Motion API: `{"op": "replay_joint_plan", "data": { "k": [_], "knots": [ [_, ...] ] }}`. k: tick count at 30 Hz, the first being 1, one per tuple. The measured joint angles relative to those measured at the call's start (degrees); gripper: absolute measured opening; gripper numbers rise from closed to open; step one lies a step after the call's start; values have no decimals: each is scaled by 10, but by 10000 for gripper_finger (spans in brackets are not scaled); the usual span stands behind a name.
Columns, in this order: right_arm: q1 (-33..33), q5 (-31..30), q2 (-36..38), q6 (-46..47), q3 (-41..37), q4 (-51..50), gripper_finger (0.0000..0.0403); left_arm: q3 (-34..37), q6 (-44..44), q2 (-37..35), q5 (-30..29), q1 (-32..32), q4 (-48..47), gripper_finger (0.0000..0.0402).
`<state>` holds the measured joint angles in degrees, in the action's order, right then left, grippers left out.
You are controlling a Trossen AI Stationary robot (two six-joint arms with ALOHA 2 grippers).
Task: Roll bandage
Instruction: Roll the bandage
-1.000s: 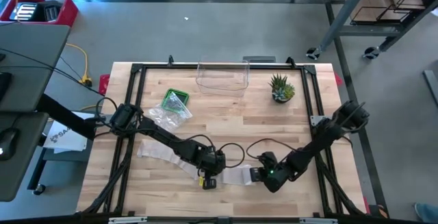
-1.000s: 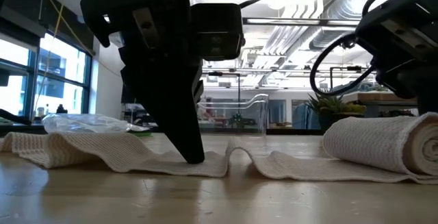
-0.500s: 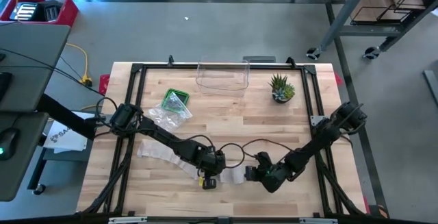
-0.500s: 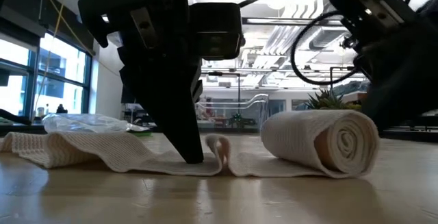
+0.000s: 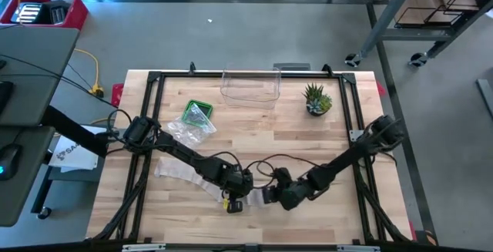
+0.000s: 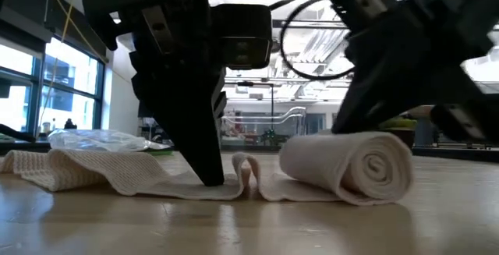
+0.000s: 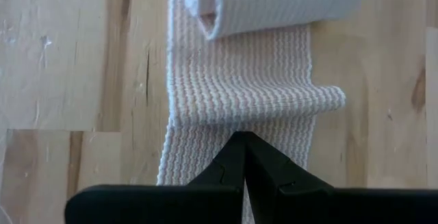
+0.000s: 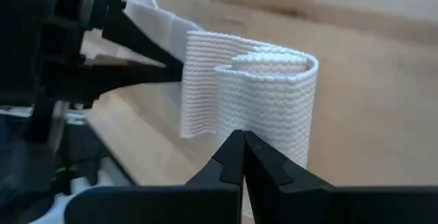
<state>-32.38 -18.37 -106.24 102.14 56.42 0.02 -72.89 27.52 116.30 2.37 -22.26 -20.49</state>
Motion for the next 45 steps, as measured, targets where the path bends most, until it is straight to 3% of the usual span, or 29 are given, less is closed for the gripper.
{"op": "replay_joint_plan", "data": {
  "k": [8,17,24,28,31,37,45],
  "knots": [
    [30,1,-2,-90,44,1,0,2,5,-20,0,-1,-19,0],
    [32,12,7,-127,55,-24,0,2,35,-45,-3,-16,-84,0],
    [21,8,80,-121,55,-204,0,8,45,-91,-50,-47,-160,0],
    [11,23,119,-96,28,-265,0,67,81,-144,-82,-49,-186,0],
    [5,50,139,-78,-21,-196,0,131,115,-203,-90,-40,-164,0],
    [-6,49,136,-71,-88,58,0,256,161,-297,-70,-45,-126,0],
    [30,55,62,-118,5,18,0,349,267,-337,-44,-71,-124,0]
  ]
}}
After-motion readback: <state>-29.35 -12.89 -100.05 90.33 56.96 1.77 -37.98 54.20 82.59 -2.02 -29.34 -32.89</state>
